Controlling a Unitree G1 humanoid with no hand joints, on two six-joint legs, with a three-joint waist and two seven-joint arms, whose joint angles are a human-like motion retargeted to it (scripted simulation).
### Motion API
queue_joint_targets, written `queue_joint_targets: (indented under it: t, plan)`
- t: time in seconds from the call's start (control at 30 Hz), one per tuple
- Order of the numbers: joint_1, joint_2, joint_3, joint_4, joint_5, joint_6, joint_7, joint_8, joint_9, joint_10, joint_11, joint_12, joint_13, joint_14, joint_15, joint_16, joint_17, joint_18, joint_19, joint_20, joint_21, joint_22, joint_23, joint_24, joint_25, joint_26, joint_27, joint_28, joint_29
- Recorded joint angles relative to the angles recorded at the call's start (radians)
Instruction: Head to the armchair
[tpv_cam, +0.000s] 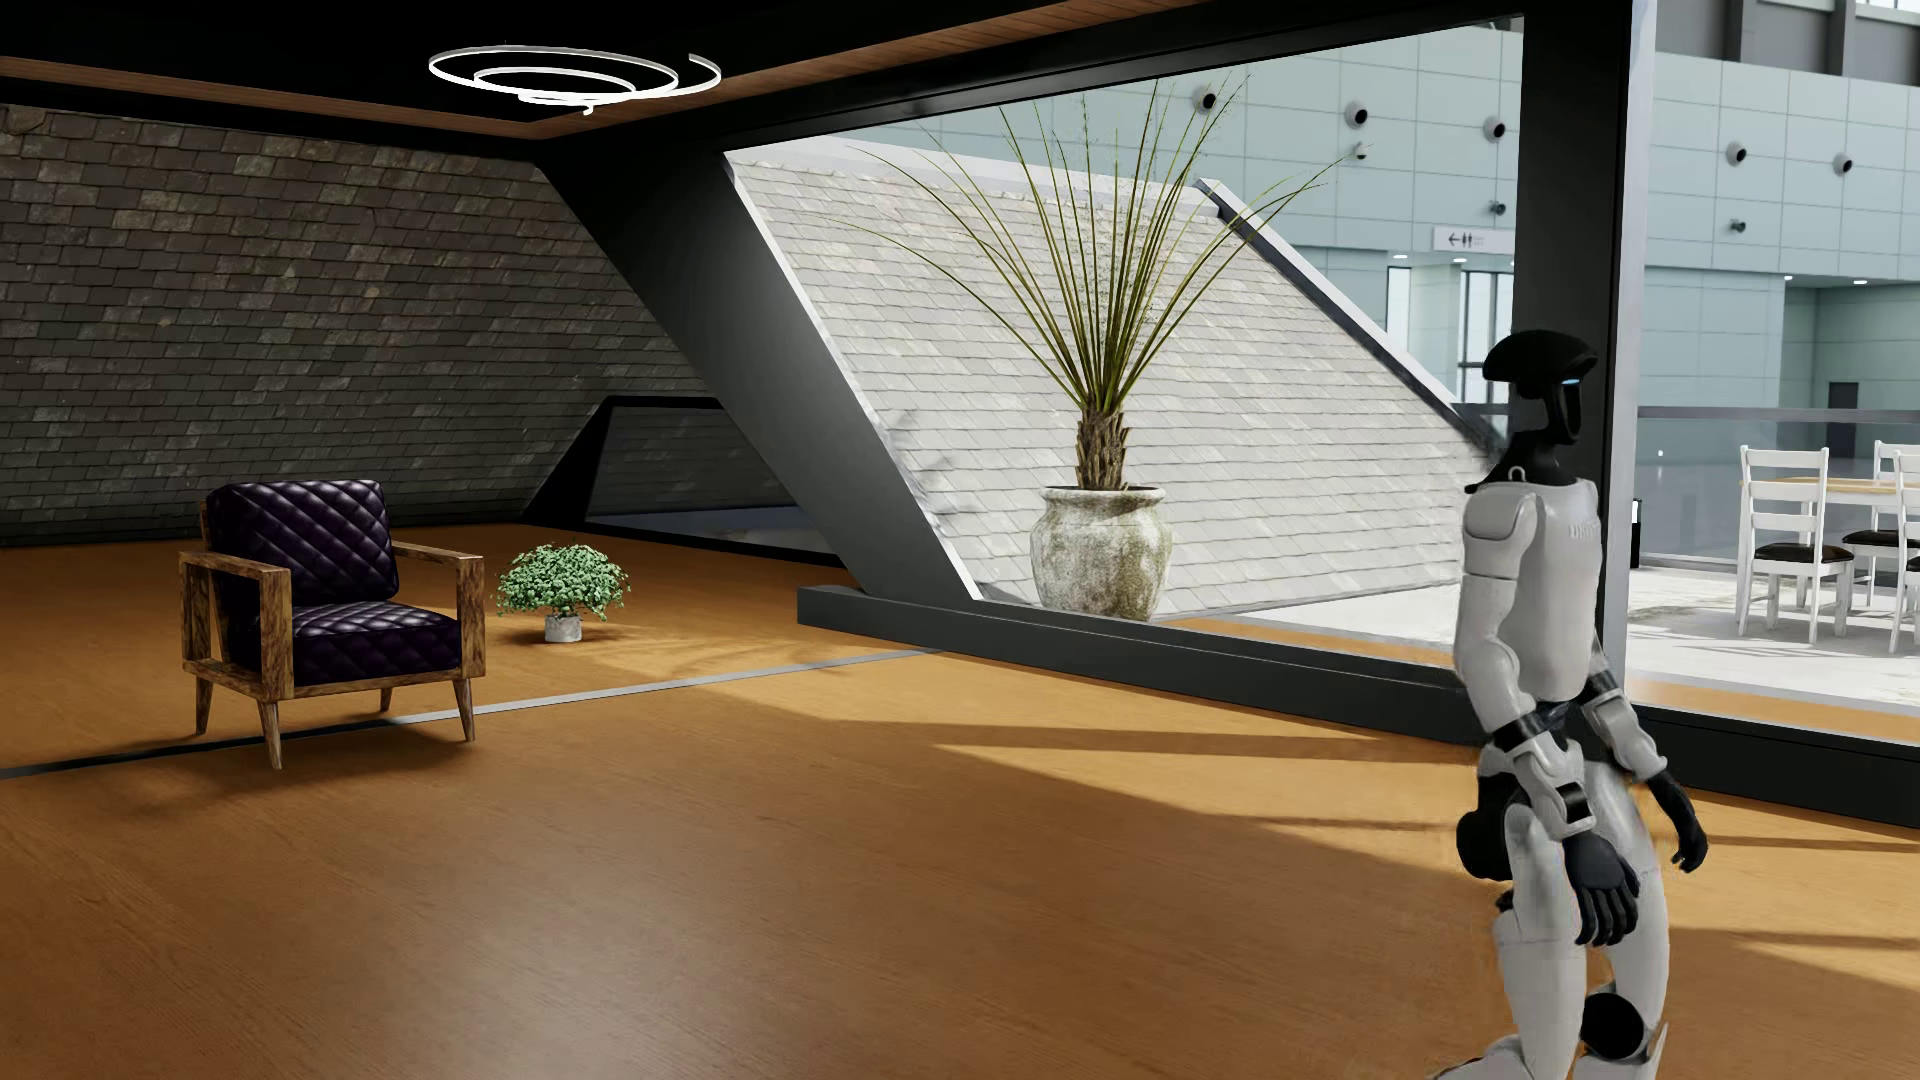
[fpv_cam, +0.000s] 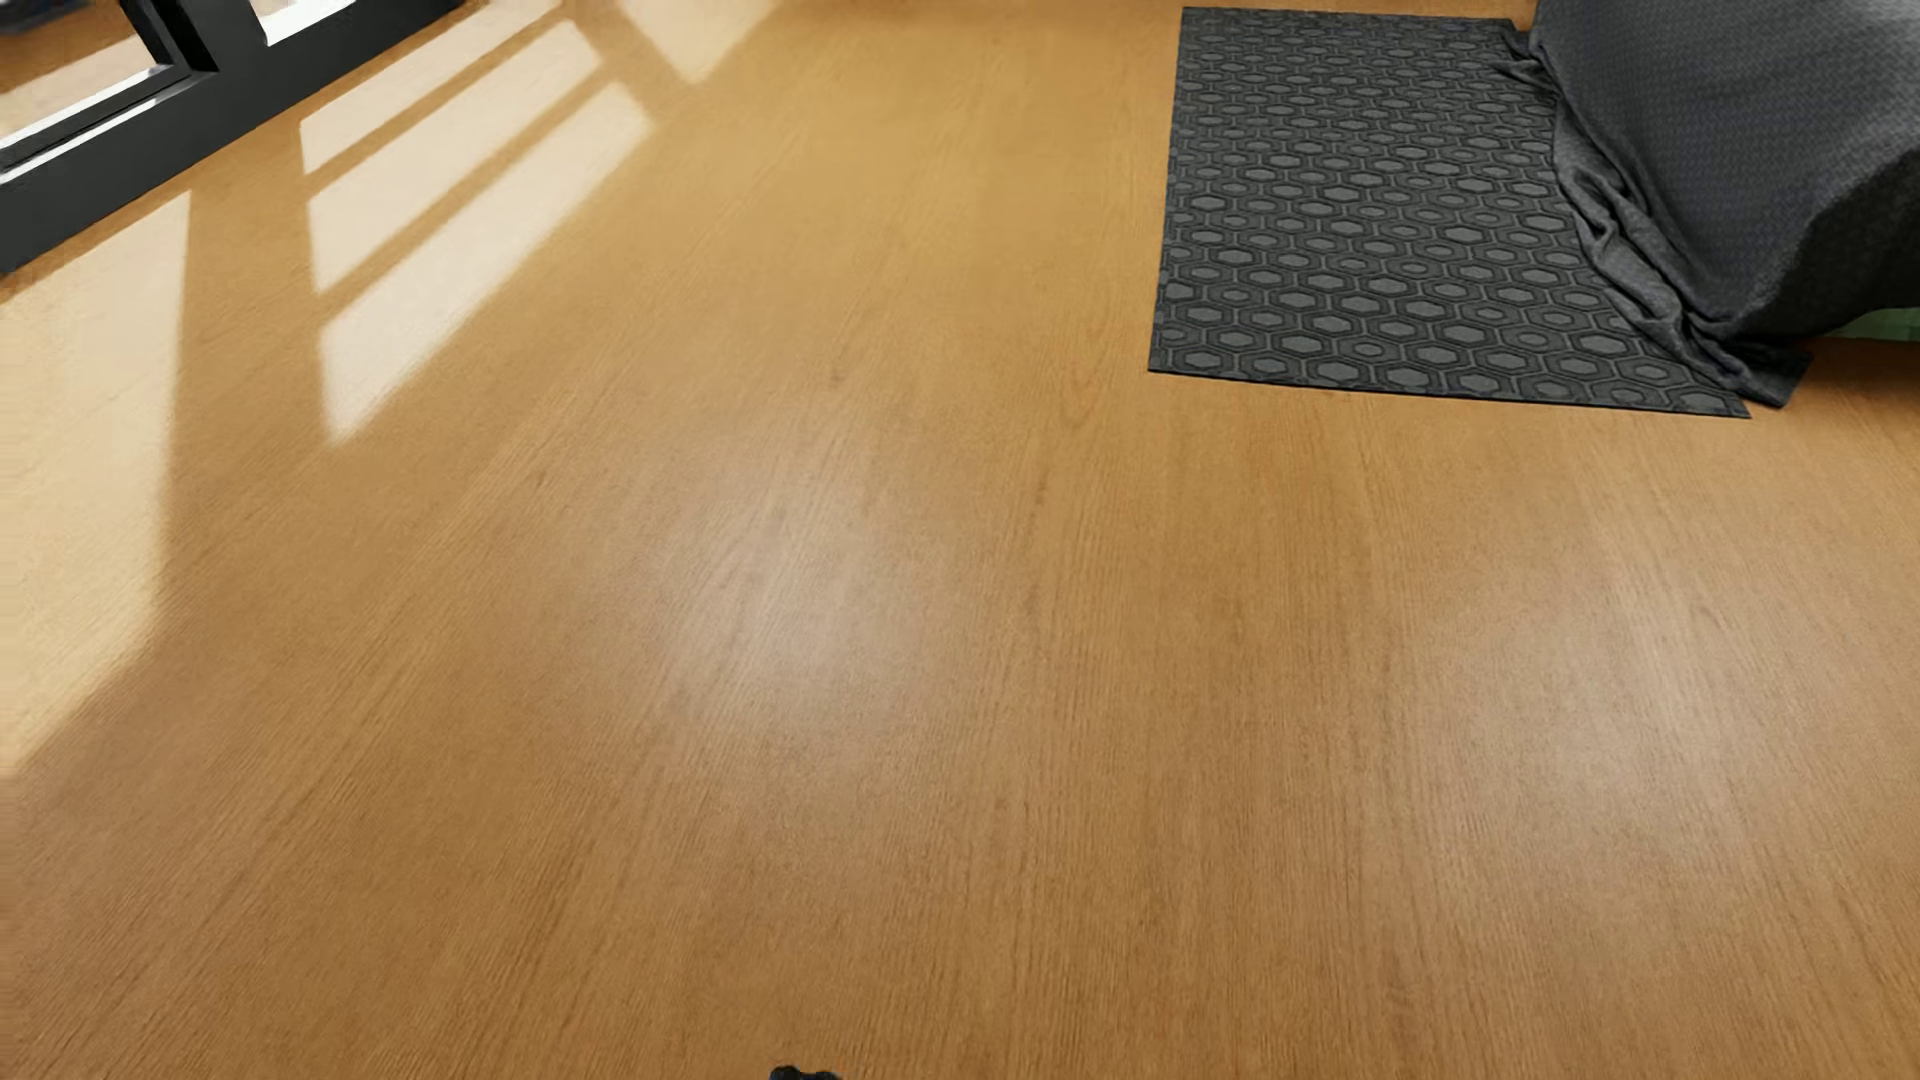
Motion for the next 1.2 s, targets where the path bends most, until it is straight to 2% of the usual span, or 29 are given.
queue_joint_targets:
  t: [0.03, 0.07, 0.1, 0.13, 0.17, 0.2, 0.23, 0.3, 0.33, 0.37, 0.47, 0.53, 0.6, 0.67, 0.73, 0.83, 0.9, 0.97, 1.0, 1.03, 1.07, 1.1, 1.13, 1.17, 1.2]
  plan:
    - [0.023, -0.078, -0.003, -0.034, -0.025, -0.017, -0.008, 0.044, 0.004, 0.005, 0.098, -0.024, 0.006, -0.024, -0.079, -0.004, -0.006, 0.002, 0.002, 0.011, -0.017, -0.005, 0.005, 0.0, -0.002, -0.005, 0.026, 0.024, -0.022]
    - [0.046, -0.15, -0.007, -0.066, -0.06, -0.032, -0.027, 0.061, 0.008, 0.008, 0.151, -0.049, 0.014, -0.045, -0.176, -0.008, -0.005, 0.004, -0.018, 0.022, -0.037, -0.007, 0.011, 0.0, 0.001, -0.002, 0.054, 0.044, -0.049]
    - [0.069, -0.208, -0.015, -0.093, -0.087, -0.045, -0.06, 0.065, 0.009, 0.009, 0.15, -0.078, 0.024, -0.063, -0.255, -0.011, 0.002, 0.006, -0.067, 0.031, -0.056, -0.005, 0.013, 0.001, 0.008, 0.004, 0.071, 0.056, -0.067]
    - [0.084, -0.26, -0.026, -0.117, -0.101, -0.053, -0.103, 0.071, 0.011, 0.019, 0.111, -0.108, 0.035, -0.083, -0.328, -0.014, 0.006, 0.007, -0.099, 0.033, -0.07, -0.001, 0.007, 0.003, 0.016, 0.008, 0.072, 0.061, -0.073]
    - [0.097, -0.304, -0.038, -0.137, -0.097, -0.057, -0.151, 0.085, 0.012, 0.032, 0.038, -0.138, 0.045, -0.103, -0.395, -0.015, 0.007, 0.007, -0.153, 0.026, -0.079, 0.002, -0.005, 0.006, 0.024, 0.004, 0.06, 0.059, -0.071]
    - [0.111, -0.34, -0.051, -0.154, -0.078, -0.059, -0.2, 0.116, 0.013, 0.043, -0.056, -0.164, 0.052, -0.121, -0.441, -0.015, 0.007, 0.006, -0.184, 0.011, -0.085, 0.002, -0.02, 0.012, 0.029, -0.007, 0.047, 0.054, -0.069]
    - [0.13, -0.362, -0.064, -0.165, -0.032, -0.057, -0.252, 0.18, 0.014, 0.043, -0.172, -0.183, 0.055, -0.133, -0.463, -0.013, 0.008, 0.005, -0.173, -0.009, -0.091, -0.002, -0.035, 0.017, 0.03, -0.02, 0.039, 0.05, -0.07]
    - [0.166, -0.346, -0.087, -0.178, 0.107, -0.046, -0.355, 0.464, 0.009, 0.033, -0.447, -0.202, 0.056, -0.151, -0.451, -0.012, 0.017, 0.002, -0.059, -0.046, -0.111, -0.01, -0.062, 0.02, 0.035, -0.044, 0.04, 0.044, -0.078]
    - [0.186, -0.322, -0.094, -0.182, 0.121, -0.04, -0.406, 0.569, 0.005, 0.022, -0.602, -0.204, 0.057, -0.157, -0.392, -0.013, 0.024, 0.0, -0.017, -0.06, -0.123, -0.011, -0.076, 0.016, 0.04, -0.05, 0.04, 0.041, -0.08]
    - [0.21, -0.301, -0.094, -0.18, 0.1, -0.035, -0.45, 0.554, 0.002, 0.006, -0.709, -0.2, 0.058, -0.16, -0.309, -0.011, 0.034, -0.002, -0.007, -0.072, -0.132, -0.008, -0.089, 0.01, 0.043, -0.051, 0.037, 0.038, -0.083]
    - [0.244, -0.25, -0.087, -0.156, 0.084, -0.005, -0.511, 0.44, 0.006, 0.042, -0.721, -0.15, 0.033, -0.147, -0.333, 0.002, 0.045, 0.003, -0.073, -0.071, -0.107, 0.019, -0.088, -0.006, 0.018, -0.01, 0.028, 0.051, -0.096]
    - [0.227, -0.196, -0.083, -0.136, 0.083, 0.025, -0.513, 0.371, 0.008, 0.12, -0.767, -0.089, 0.009, -0.074, -0.327, 0.015, 0.05, 0.004, -0.114, -0.065, -0.093, 0.037, -0.076, -0.015, 0.008, 0.024, 0.017, 0.036, -0.102]
    - [0.172, -0.149, -0.088, -0.123, 0.088, 0.058, -0.528, 0.285, 0.011, 0.259, -0.799, -0.049, -0.006, 0.002, -0.335, 0.06, 0.06, -0.02, -0.146, -0.129, -0.123, 0.066, -0.073, 0.012, 0.034, 0.008, -0.025, -0.023, -0.127]
    - [0.094, -0.131, -0.099, -0.118, 0.103, 0.092, -0.558, 0.184, 0.016, 0.44, -0.77, -0.035, -0.017, 0.091, -0.373, 0.135, 0.078, -0.099, -0.169, -0.213, -0.148, 0.079, -0.075, 0.053, 0.055, -0.033, -0.056, -0.101, -0.171]
    - [0.056, -0.121, -0.103, -0.118, 0.108, 0.122, -0.602, 0.092, 0.018, 0.538, -0.735, -0.03, -0.029, 0.159, -0.407, 0.188, 0.096, -0.22, -0.187, -0.214, -0.173, 0.06, -0.055, 0.046, 0.063, -0.034, -0.054, -0.134, -0.206]
    - [0.072, -0.09, -0.097, -0.132, 0.068, 0.14, -0.677, -0.04, 0.019, 0.542, -0.712, -0.017, -0.04, 0.197, -0.427, 0.19, 0.112, -0.365, -0.203, -0.093, -0.193, -0.032, -0.008, -0.033, 0.055, 0.03, -0.002, -0.033, -0.195]
    - [0.069, -0.071, -0.101, -0.118, 0.02, 0.138, -0.606, -0.131, 0.019, 0.521, -0.7, -0.018, -0.029, 0.13, -0.428, 0.175, 0.101, -0.369, -0.202, -0.053, -0.162, -0.1, 0.014, -0.069, 0.022, 0.028, -0.013, 0.004, -0.17]
    - [0.063, -0.051, -0.104, -0.072, -0.024, 0.131, -0.563, -0.214, 0.016, 0.472, -0.699, -0.027, -0.02, 0.004, -0.428, 0.165, 0.09, -0.37, -0.196, -0.048, -0.11, -0.148, 0.003, -0.078, -0.004, -0.003, -0.025, 0.002, -0.142]
    - [0.034, -0.033, -0.105, 0.054, -0.04, 0.132, -0.479, -0.261, 0.015, 0.428, -0.709, -0.029, -0.012, -0.025, -0.426, 0.154, 0.079, -0.384, -0.193, -0.049, -0.089, -0.165, -0.001, -0.076, -0.01, -0.011, -0.031, 0.002, -0.134]
    - [0.024, -0.011, -0.107, 0.228, -0.051, 0.135, -0.271, -0.307, 0.011, 0.356, -0.733, -0.03, -0.005, -0.056, -0.417, 0.138, 0.066, -0.284, -0.19, -0.054, -0.073, -0.173, -0.003, -0.066, -0.012, -0.011, -0.032, 0.005, -0.127]
    - [0.064, 0.009, -0.106, 0.376, -0.057, 0.139, -0.015, -0.349, 0.004, 0.241, -0.761, -0.032, 0.0, -0.095, -0.407, 0.122, 0.054, -0.173, -0.184, -0.063, -0.066, -0.173, -0.005, -0.049, -0.01, -0.002, -0.026, 0.009, -0.122]
    - [0.123, 0.027, -0.105, 0.464, -0.063, 0.143, 0.227, -0.39, -0.004, 0.13, -0.787, -0.035, 0.004, -0.108, -0.398, 0.11, 0.046, -0.138, -0.176, -0.072, -0.068, -0.165, -0.005, -0.031, -0.002, 0.008, -0.016, 0.012, -0.118]
    - [0.166, 0.044, -0.103, 0.494, -0.07, 0.144, 0.402, -0.43, -0.011, 0.043, -0.806, -0.041, 0.014, -0.069, -0.391, 0.094, 0.038, -0.168, -0.165, -0.083, -0.075, -0.153, -0.017, -0.013, 0.016, 0.024, -0.003, 0.012, -0.116]
    - [0.184, 0.06, -0.097, 0.496, -0.079, 0.143, 0.479, -0.471, -0.017, -0.011, -0.816, -0.047, 0.024, -0.01, -0.387, 0.085, 0.034, -0.223, -0.15, -0.093, -0.088, -0.138, -0.029, -0.001, 0.036, 0.037, 0.011, 0.01, -0.121]
    - [0.187, 0.081, -0.091, 0.475, -0.091, 0.143, 0.484, -0.513, -0.02, -0.053, -0.827, -0.054, 0.034, -0.014, -0.382, 0.08, 0.03, -0.213, -0.134, -0.105, -0.102, -0.12, -0.042, 0.007, 0.057, 0.045, 0.021, 0.007, -0.13]
